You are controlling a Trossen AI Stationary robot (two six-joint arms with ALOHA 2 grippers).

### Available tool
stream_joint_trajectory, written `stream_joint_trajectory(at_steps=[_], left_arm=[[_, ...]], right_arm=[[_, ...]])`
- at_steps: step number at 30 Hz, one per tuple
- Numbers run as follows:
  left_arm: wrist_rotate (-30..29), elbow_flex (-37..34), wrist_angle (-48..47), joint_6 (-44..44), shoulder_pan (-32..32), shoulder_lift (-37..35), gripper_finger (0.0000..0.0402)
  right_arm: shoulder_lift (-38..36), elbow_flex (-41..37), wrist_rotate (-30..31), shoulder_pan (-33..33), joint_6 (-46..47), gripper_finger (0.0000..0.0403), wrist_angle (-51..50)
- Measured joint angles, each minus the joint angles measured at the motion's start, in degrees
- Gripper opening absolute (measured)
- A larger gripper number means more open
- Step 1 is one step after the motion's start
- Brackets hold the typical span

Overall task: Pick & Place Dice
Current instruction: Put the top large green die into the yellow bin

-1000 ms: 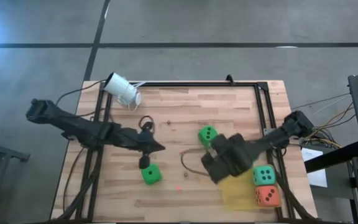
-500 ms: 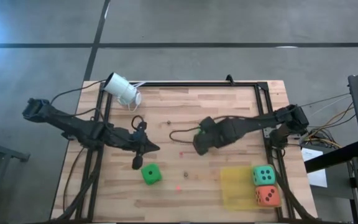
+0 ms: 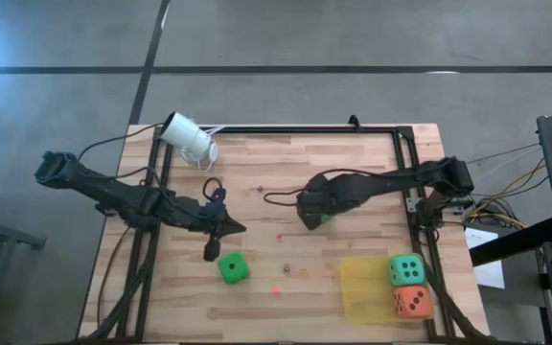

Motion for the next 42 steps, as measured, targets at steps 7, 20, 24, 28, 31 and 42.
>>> stream_joint_trajectory(at_steps=[7, 20, 24, 28, 31, 42], left_arm=[[0.0, 0.0, -0.2, -0.1, 0.0, 0.0, 0.0006], [0.0, 0.0, -0.6, -0.2, 0.0, 0.0, 0.0006], [0.0, 0.0, -0.6, -0.2, 0.0, 0.0, 0.0006], [0.0, 0.0, -0.6, -0.2, 0.0, 0.0, 0.0006], [0.0, 0.0, -0.6, -0.2, 0.0, 0.0, 0.0006], [0.0, 0.0, -0.6, -1.1, 0.0, 0.0, 0.0006]], right_arm=[[-0.1, -3.4, -0.2, -1.1, -0.9, 0.0400, 3.5], [-0.3, -8.5, -3.0, -2.1, -5.2, 0.0400, 11.2], [-0.3, -8.6, -3.0, -2.6, -5.5, 0.0400, 10.6], [-0.3, -8.8, -2.5, -3.0, -5.6, 0.0400, 10.7], [-0.4, -9.2, -2.5, -3.2, -5.6, 0.0400, 10.8], [-0.4, -12.6, -3.4, -3.2, -5.6, 0.0400, 16.4]])
